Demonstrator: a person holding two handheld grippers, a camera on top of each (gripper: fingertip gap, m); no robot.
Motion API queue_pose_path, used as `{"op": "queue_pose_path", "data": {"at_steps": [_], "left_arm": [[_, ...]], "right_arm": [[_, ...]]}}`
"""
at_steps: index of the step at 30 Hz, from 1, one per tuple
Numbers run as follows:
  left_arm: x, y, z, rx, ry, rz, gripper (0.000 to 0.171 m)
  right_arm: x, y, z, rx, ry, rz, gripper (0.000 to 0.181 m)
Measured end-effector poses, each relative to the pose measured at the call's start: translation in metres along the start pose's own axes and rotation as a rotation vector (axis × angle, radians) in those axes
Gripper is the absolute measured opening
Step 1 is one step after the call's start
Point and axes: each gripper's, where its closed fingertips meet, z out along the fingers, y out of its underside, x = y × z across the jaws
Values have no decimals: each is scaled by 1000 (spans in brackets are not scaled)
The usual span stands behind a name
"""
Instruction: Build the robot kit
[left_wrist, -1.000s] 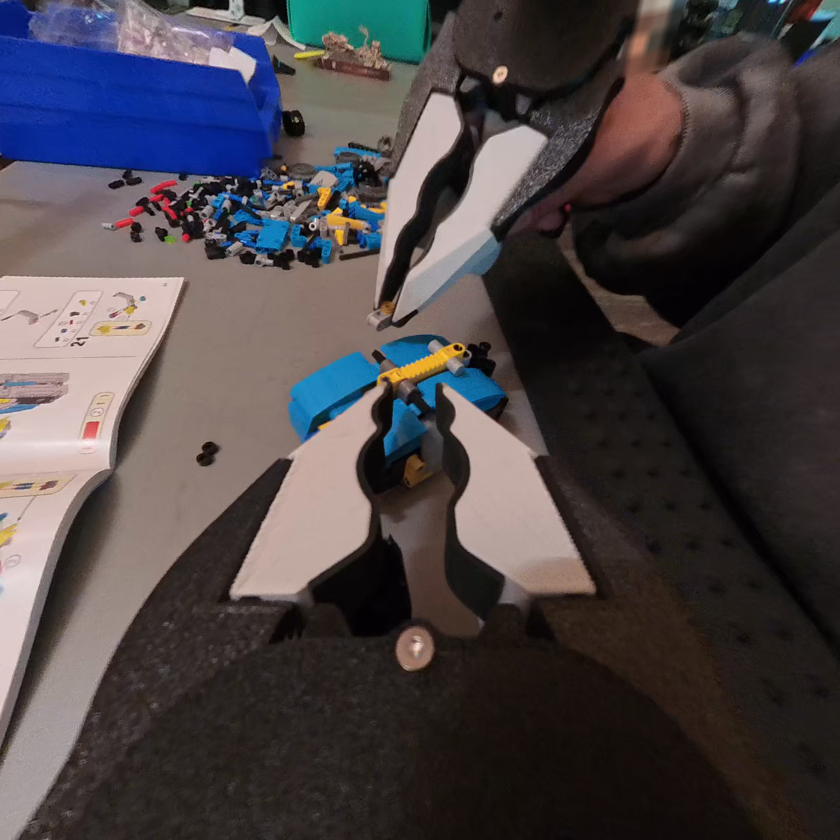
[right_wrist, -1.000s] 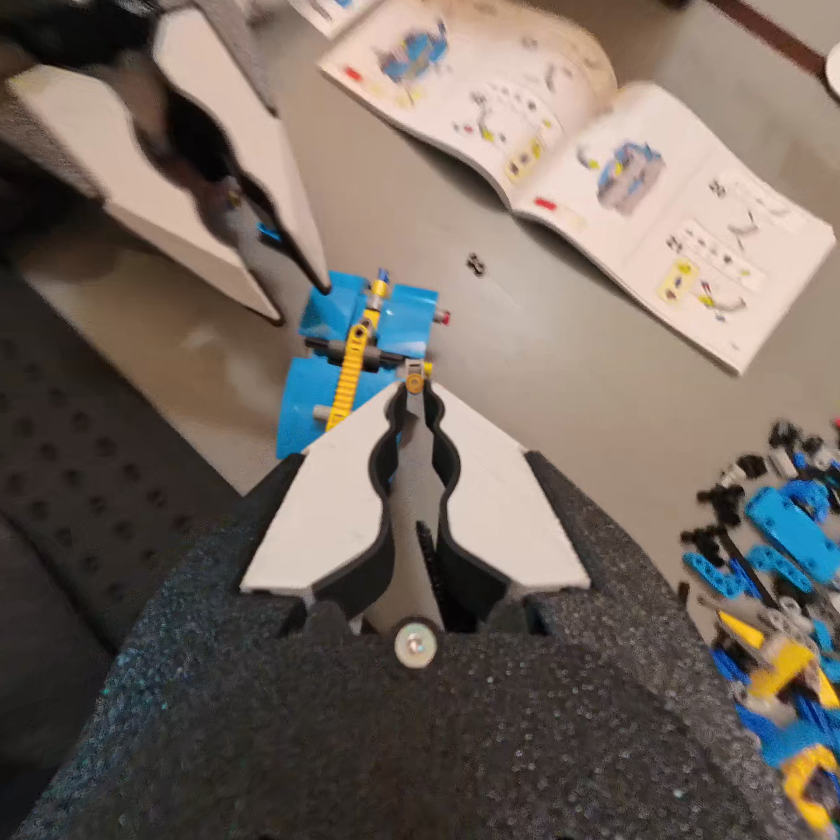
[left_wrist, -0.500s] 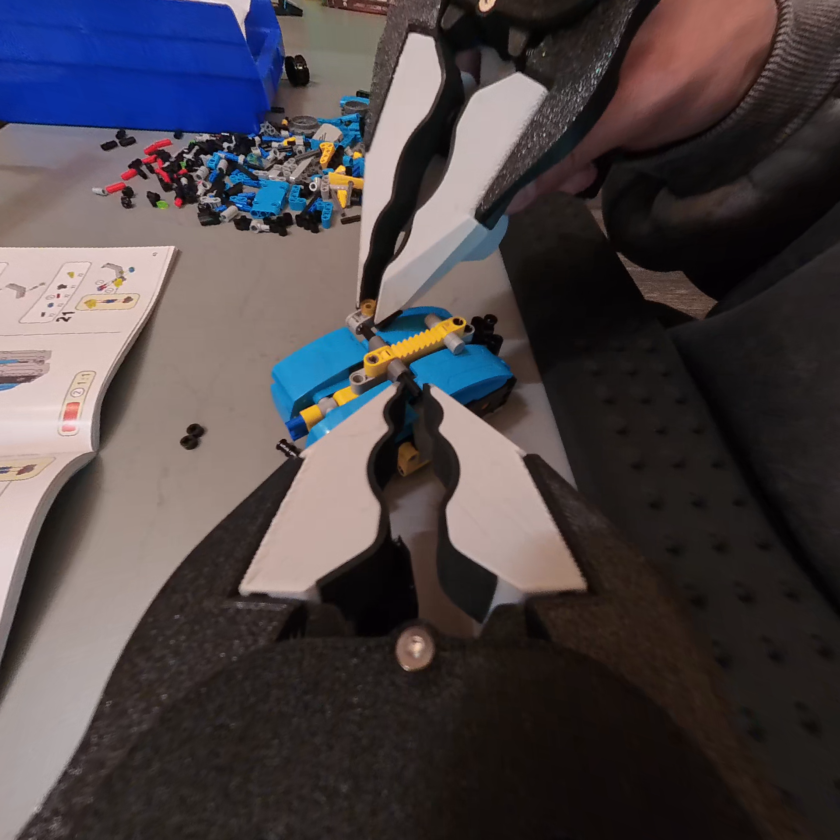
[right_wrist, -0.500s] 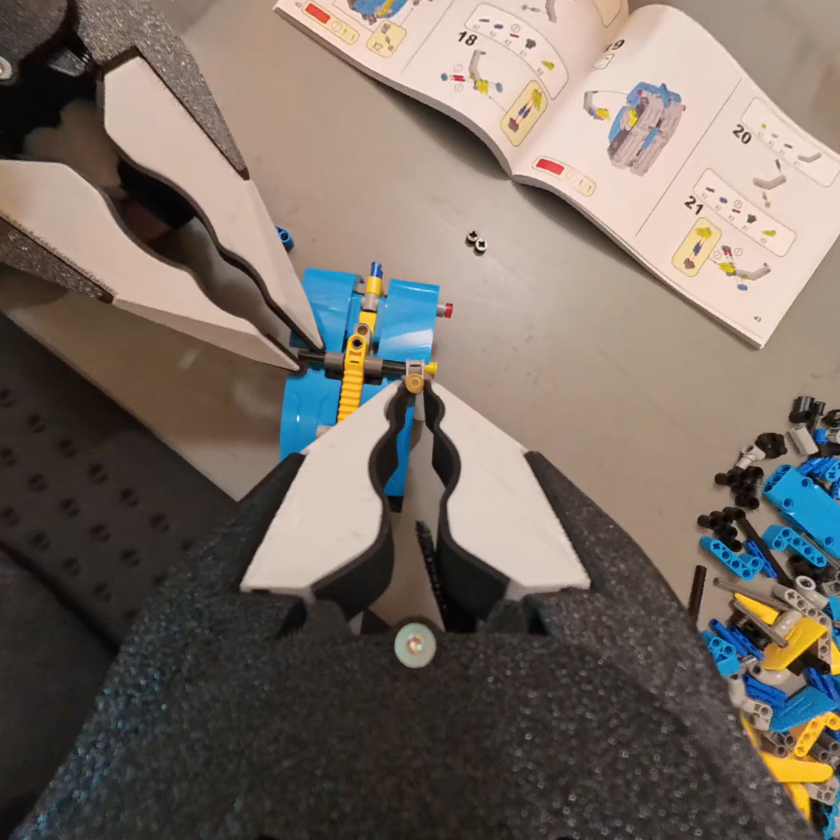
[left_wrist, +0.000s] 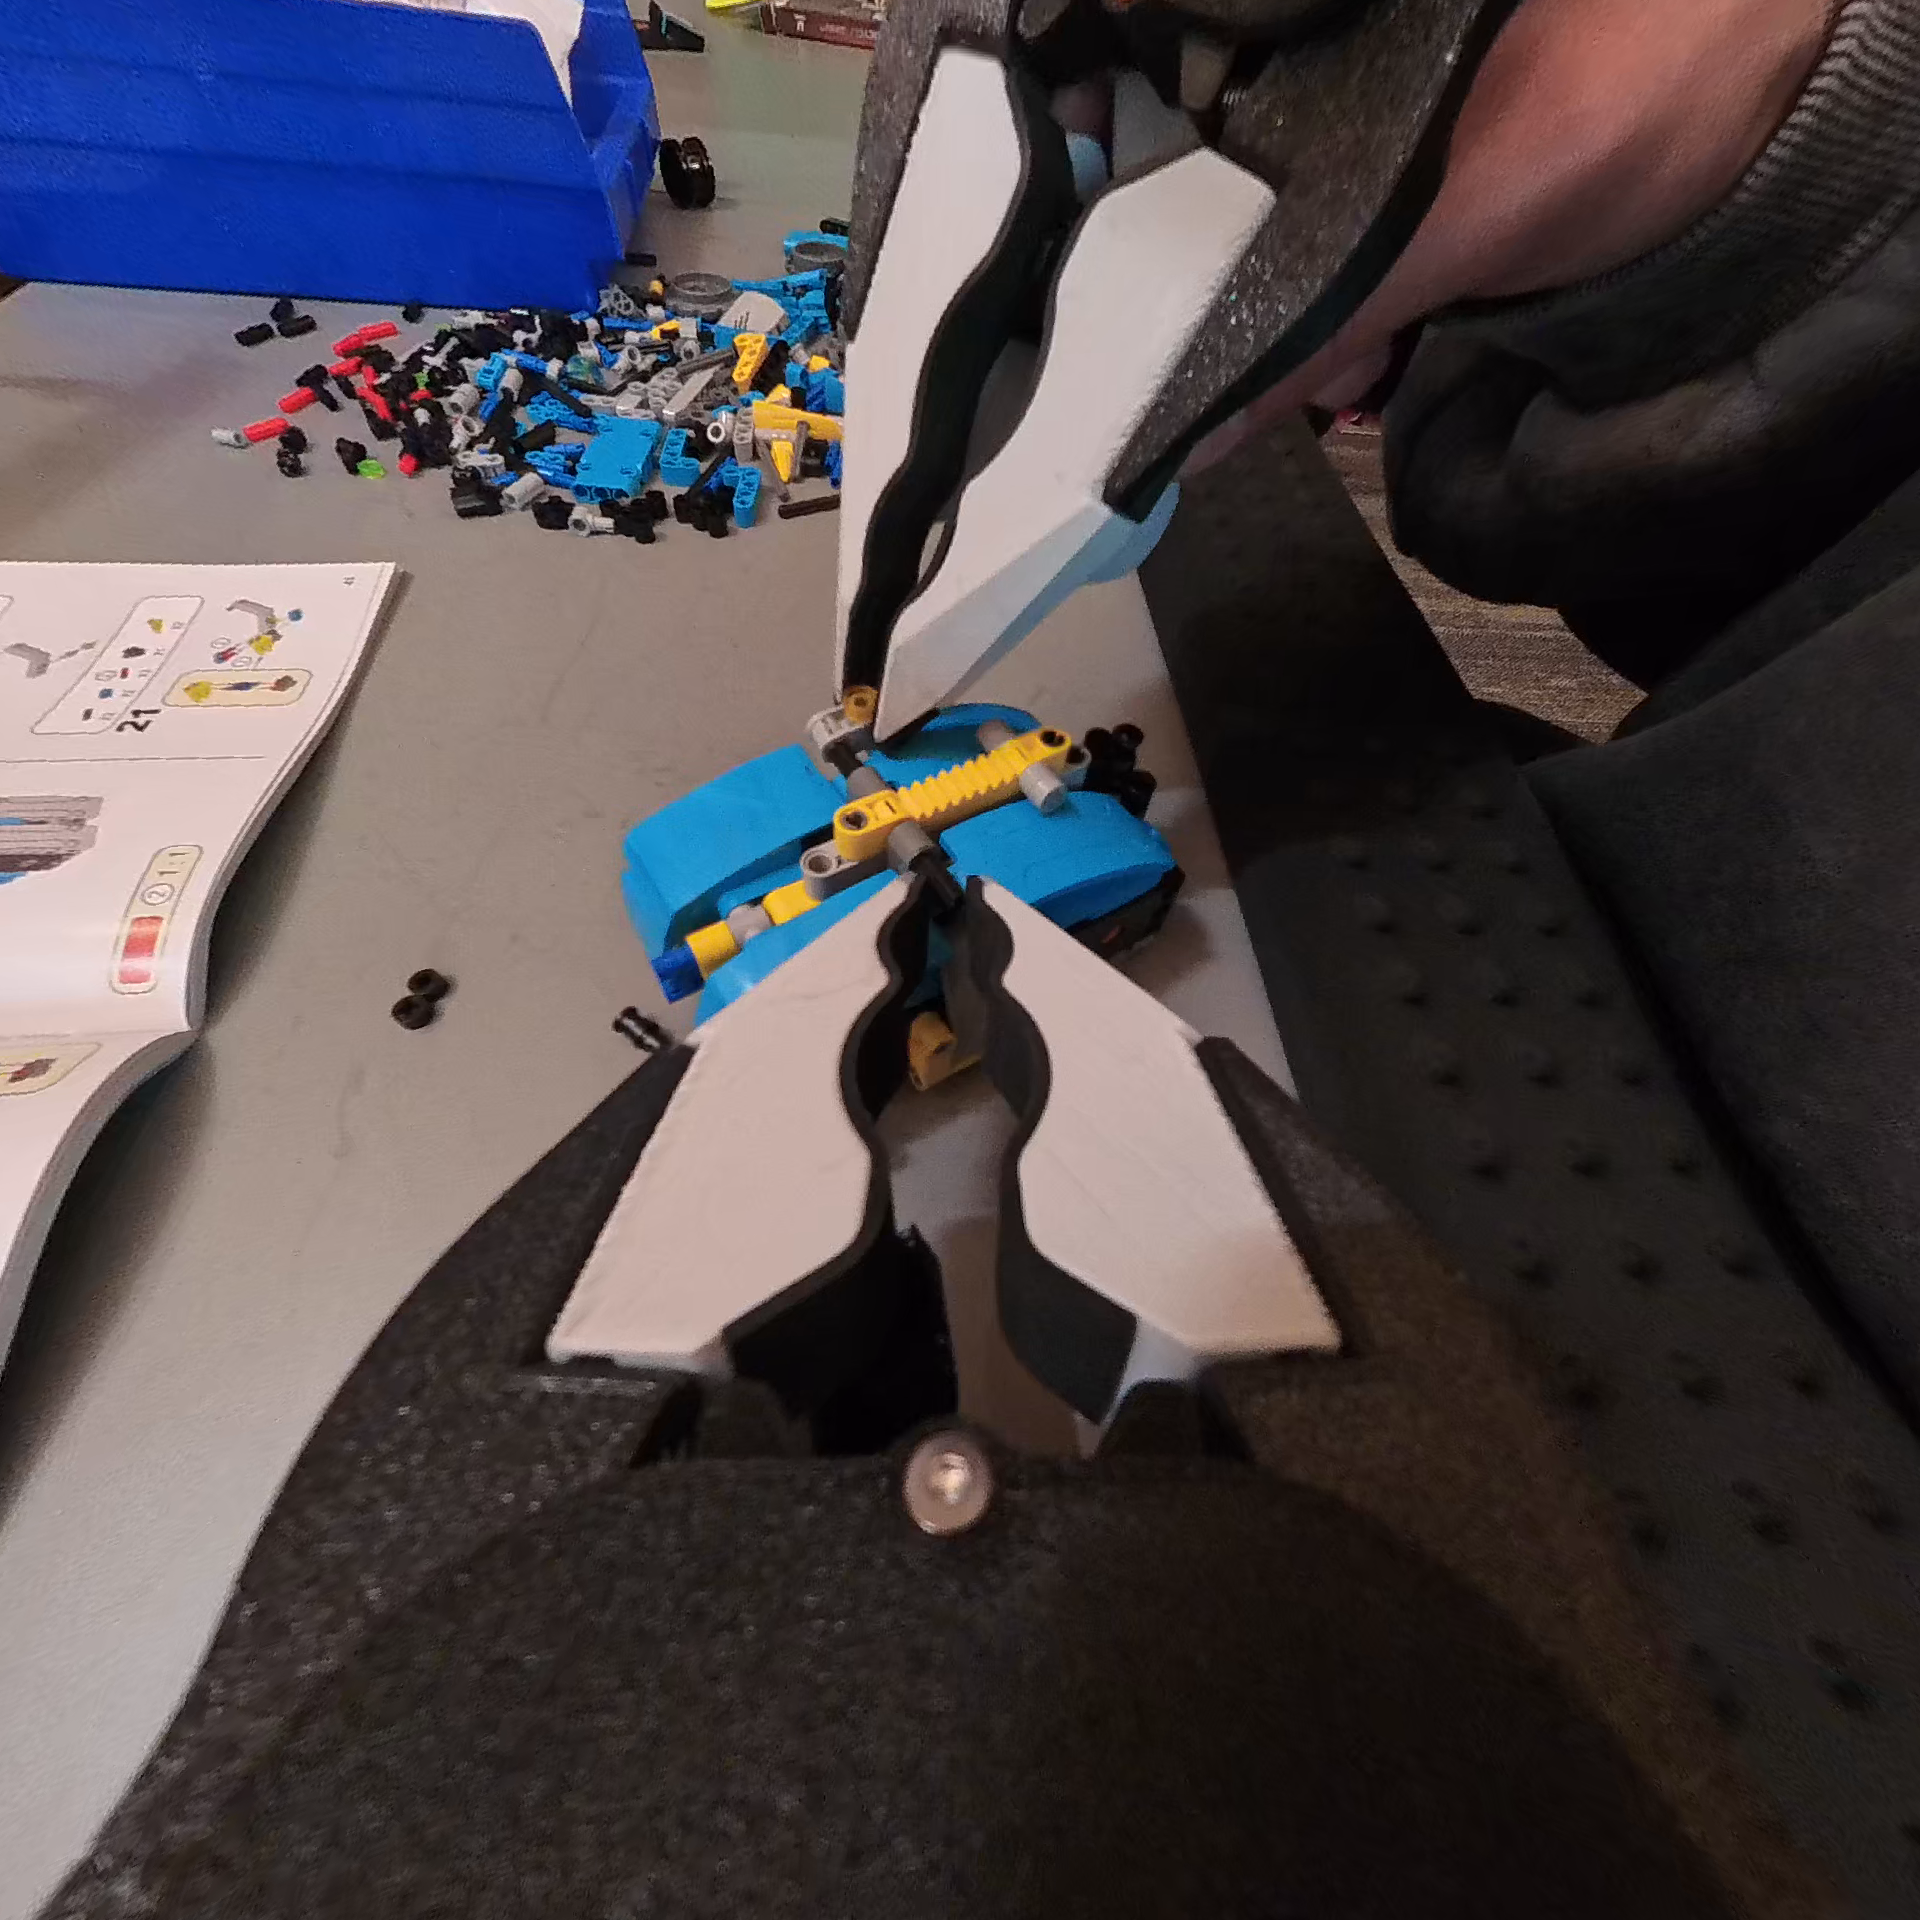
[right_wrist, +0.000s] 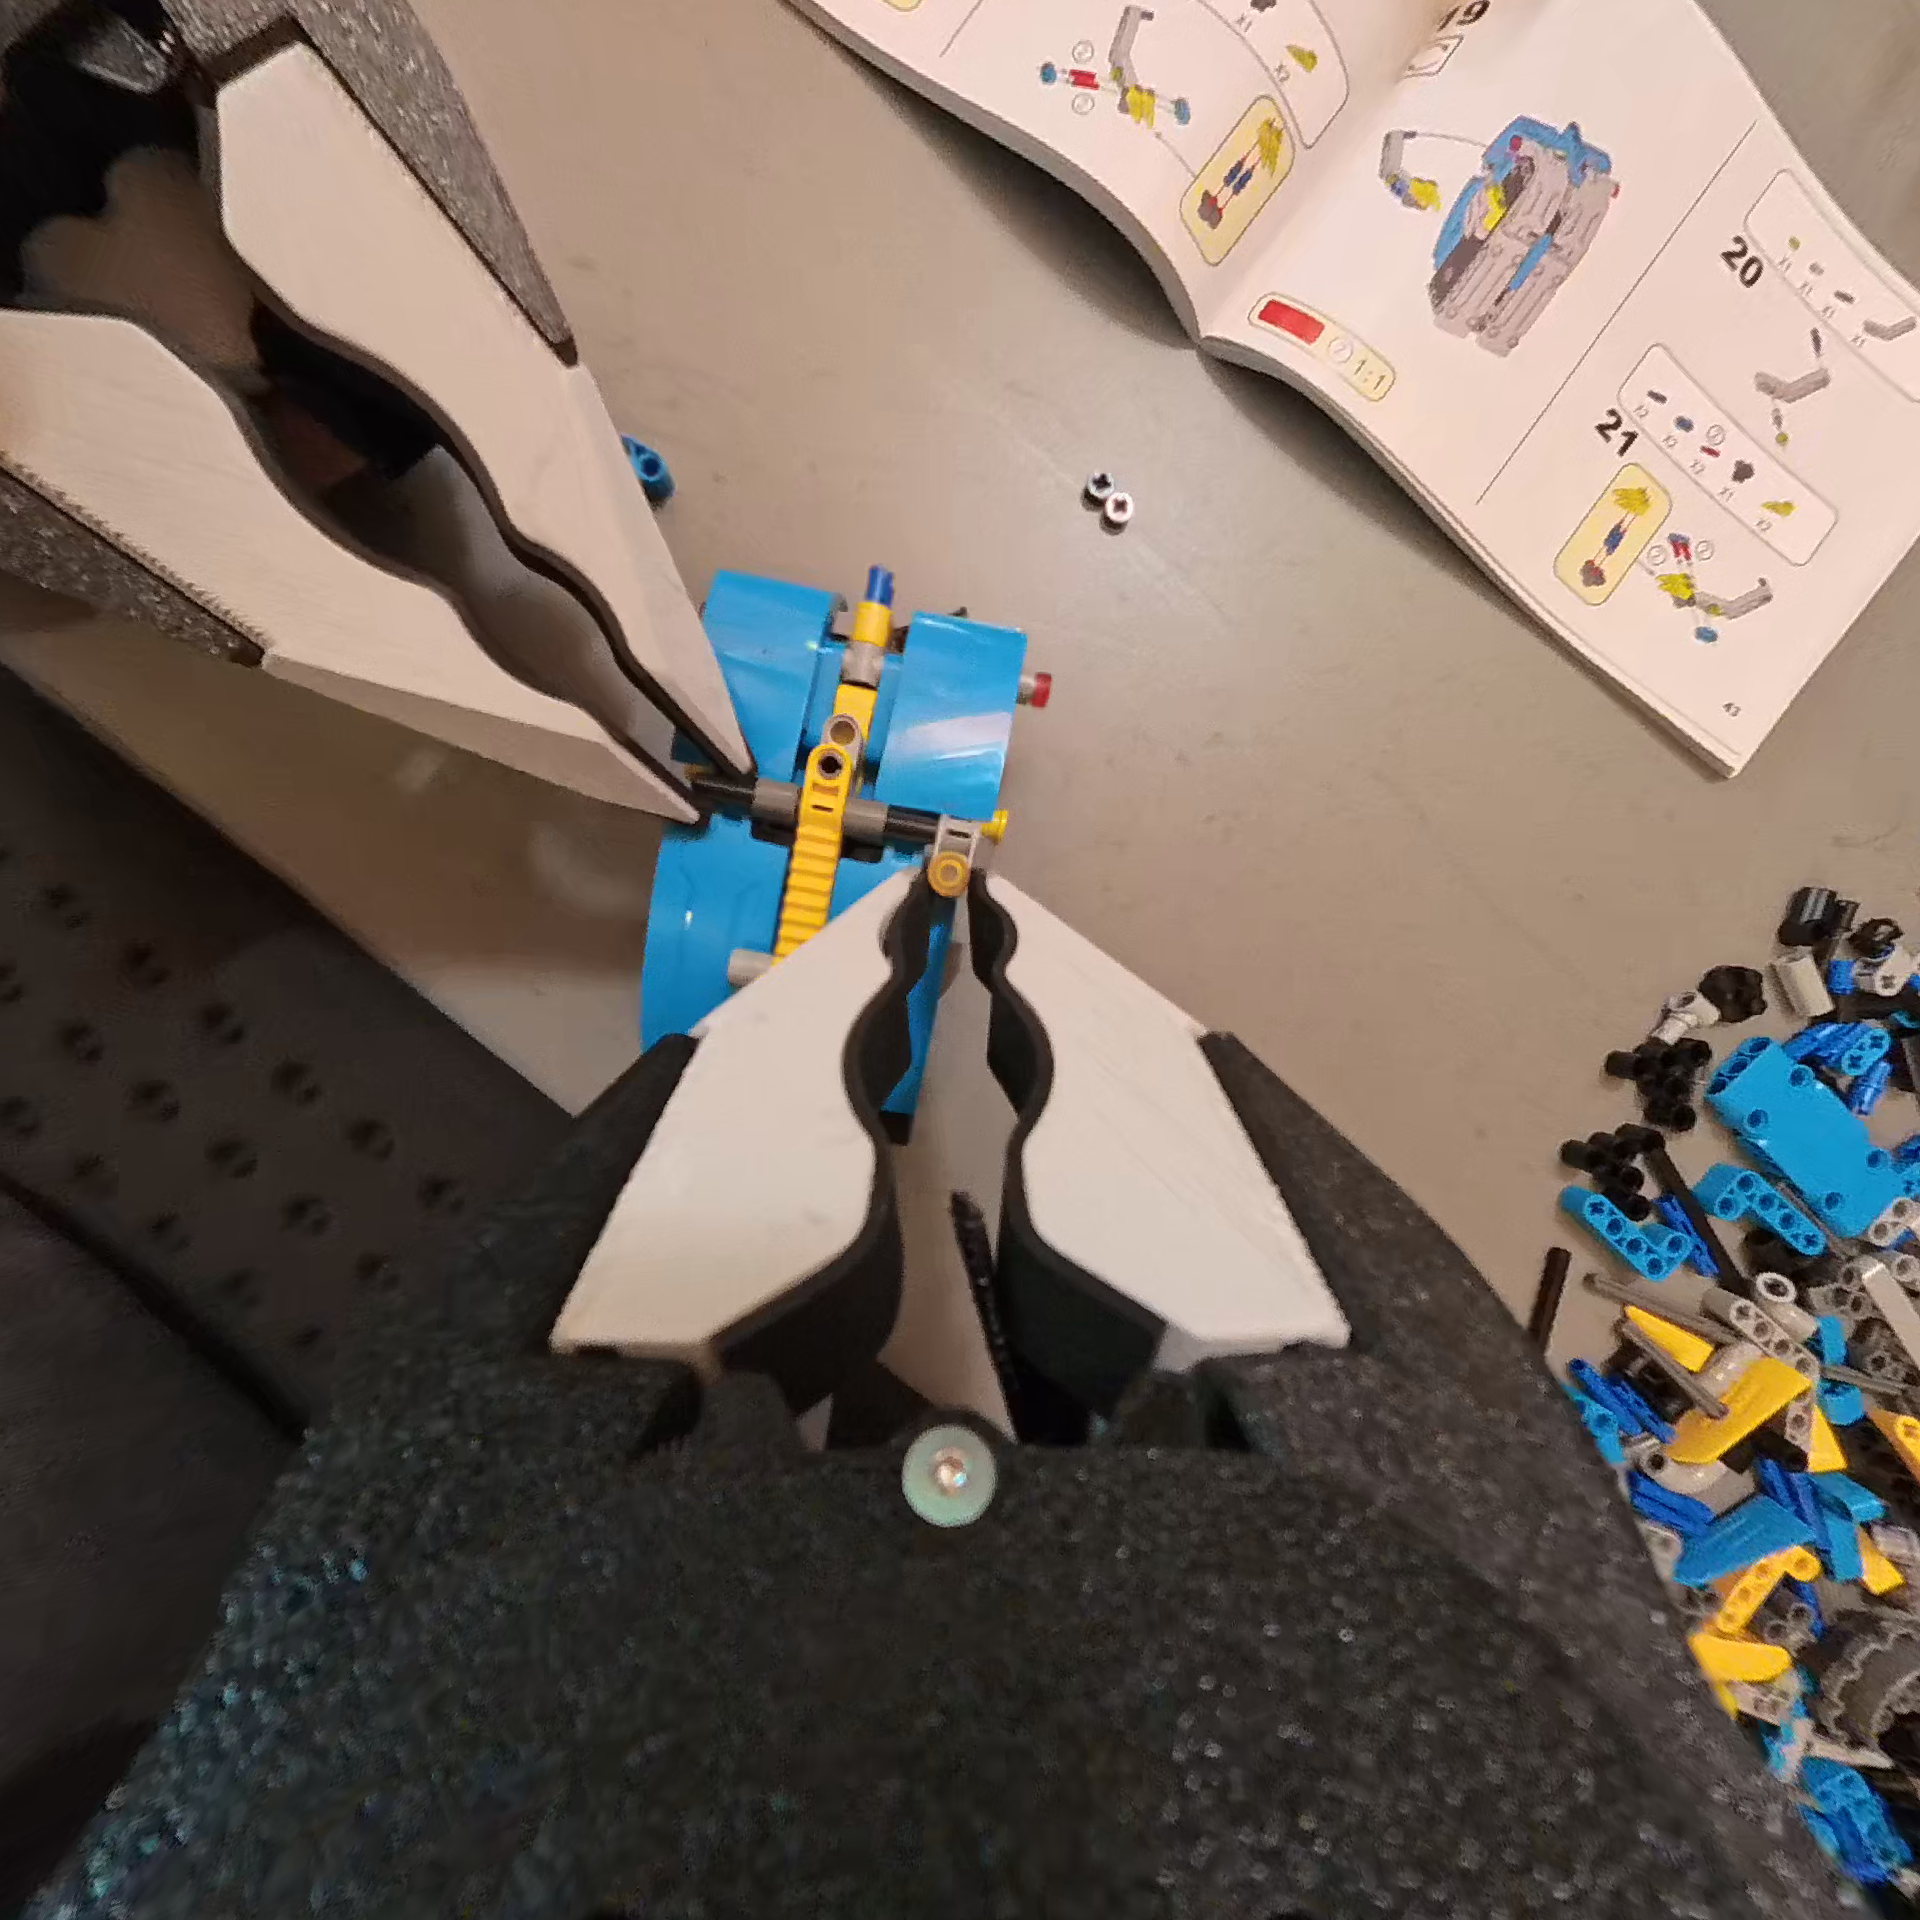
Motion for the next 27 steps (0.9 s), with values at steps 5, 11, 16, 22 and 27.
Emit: {"op": "queue_pose_path", "data": {"at_steps": [5, 11, 16, 22, 27], "left_arm": [[0, 0, 1, 1, -13, 10, 6], [1, 0, 1, -2, -5, 19, 6], [1, 1, -2, -2, 44, -22, 6], [1, 2, -4, -12, 46, 15, 6], [-1, 6, -12, -51, 76, 41, 5]], "right_arm": [[-15, -1, 0, 34, -78, -73, 0], [-6, -1, -4, 51, -106, -72, 0], [-22, 5, -7, 41, -185, -177, 0], [-8, 9, -17, 101, -197, -140, 0], [28, 24, -8, 149, -141, -8, 18]]}}
